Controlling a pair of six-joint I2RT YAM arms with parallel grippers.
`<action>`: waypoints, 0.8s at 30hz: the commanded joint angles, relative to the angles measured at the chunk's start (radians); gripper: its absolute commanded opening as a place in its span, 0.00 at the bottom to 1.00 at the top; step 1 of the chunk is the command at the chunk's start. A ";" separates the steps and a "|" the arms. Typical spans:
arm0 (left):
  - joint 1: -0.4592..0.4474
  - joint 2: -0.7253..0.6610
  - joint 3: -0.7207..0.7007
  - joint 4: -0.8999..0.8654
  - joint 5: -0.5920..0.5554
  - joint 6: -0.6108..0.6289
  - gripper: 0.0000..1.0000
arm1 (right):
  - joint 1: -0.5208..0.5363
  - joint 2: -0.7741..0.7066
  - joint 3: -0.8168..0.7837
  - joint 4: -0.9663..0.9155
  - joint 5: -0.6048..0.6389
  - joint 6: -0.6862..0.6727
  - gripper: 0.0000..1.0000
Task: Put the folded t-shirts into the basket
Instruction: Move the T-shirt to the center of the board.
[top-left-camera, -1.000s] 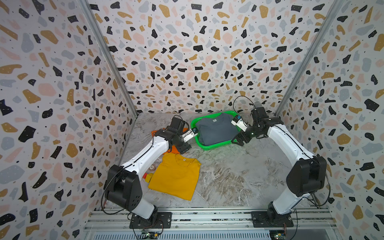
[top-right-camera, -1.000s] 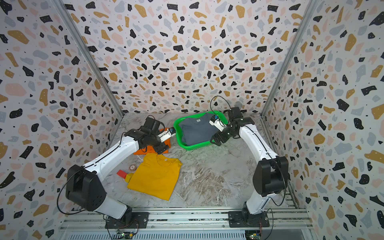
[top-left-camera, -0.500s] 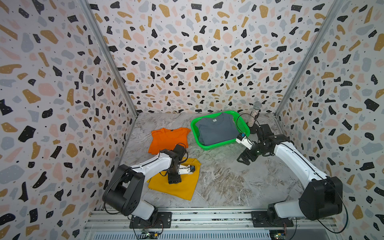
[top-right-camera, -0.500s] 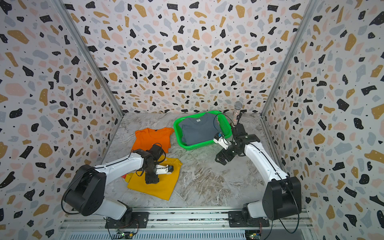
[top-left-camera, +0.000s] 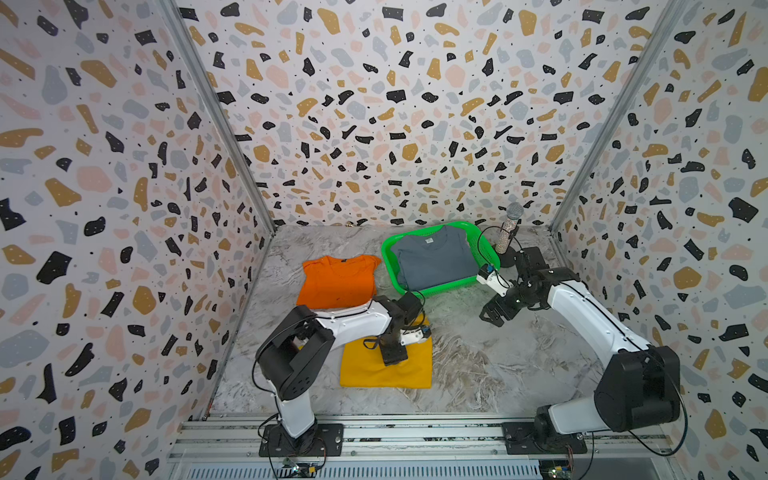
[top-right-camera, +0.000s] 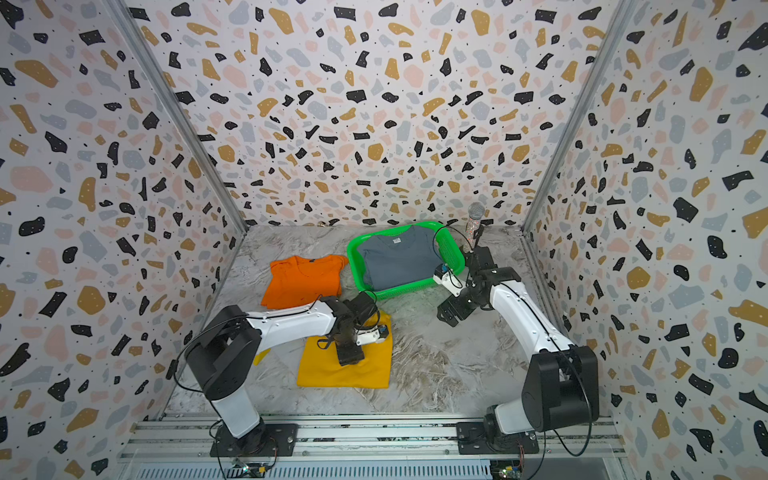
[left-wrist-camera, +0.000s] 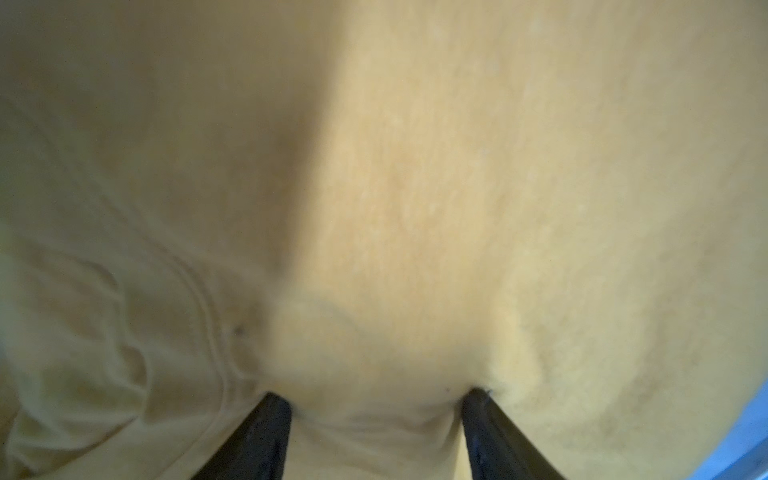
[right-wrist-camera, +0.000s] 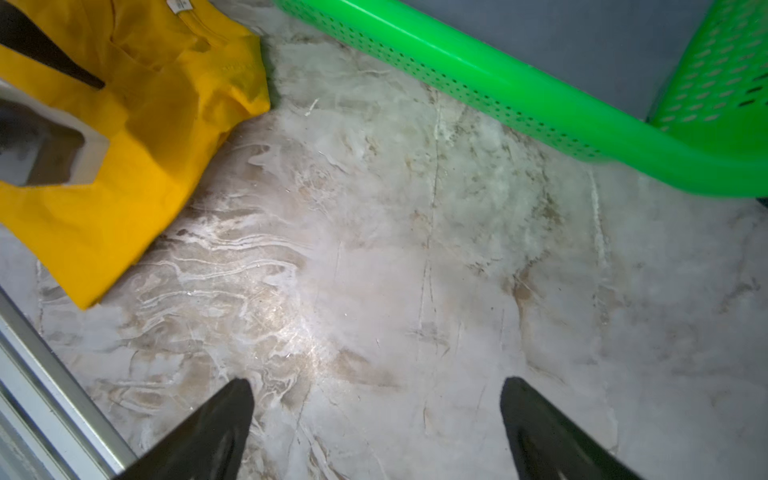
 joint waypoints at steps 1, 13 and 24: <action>-0.086 0.101 0.090 0.074 0.092 -0.173 0.67 | -0.049 0.006 0.025 -0.004 0.040 0.034 0.98; -0.144 -0.015 0.239 0.093 0.084 -0.218 0.79 | -0.165 0.031 0.046 -0.016 0.066 0.076 0.98; 0.132 -0.213 -0.051 0.134 0.119 -0.189 0.82 | -0.044 0.147 -0.012 0.034 -0.107 0.068 0.91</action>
